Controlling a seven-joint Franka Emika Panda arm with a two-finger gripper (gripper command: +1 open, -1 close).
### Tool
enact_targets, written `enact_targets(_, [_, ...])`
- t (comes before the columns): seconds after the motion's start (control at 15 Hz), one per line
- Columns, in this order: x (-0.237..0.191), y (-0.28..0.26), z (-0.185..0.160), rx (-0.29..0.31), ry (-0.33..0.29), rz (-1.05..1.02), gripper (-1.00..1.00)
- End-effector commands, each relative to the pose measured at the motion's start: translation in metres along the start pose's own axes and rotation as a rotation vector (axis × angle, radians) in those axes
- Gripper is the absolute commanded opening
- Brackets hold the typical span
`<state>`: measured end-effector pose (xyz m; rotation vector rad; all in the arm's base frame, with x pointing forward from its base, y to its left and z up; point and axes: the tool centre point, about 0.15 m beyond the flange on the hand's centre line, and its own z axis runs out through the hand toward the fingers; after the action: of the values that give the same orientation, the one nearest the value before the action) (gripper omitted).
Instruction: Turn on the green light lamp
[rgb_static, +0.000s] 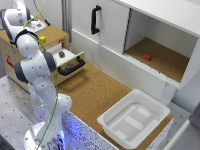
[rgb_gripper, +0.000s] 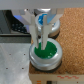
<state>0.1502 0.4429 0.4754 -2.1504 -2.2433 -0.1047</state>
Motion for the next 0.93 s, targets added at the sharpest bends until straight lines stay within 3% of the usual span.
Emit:
enact_targets(0.0, [0.026,0.021,0.015,0.031,-0.058,0.028,-1.00])
enact_targets(0.47, [0.022,0.019,0.042,0.071,-0.112,0.019,-1.00])
enact_targets(0.6, [0.020,0.019,0.022,0.045,-0.086,0.029,-1.00])
enact_targets(0.73, [0.013,0.014,-0.022,-0.007,-0.054,0.021,-1.00])
enact_targets(0.87, [-0.001,0.018,-0.052,-0.017,-0.030,0.040,-1.00])
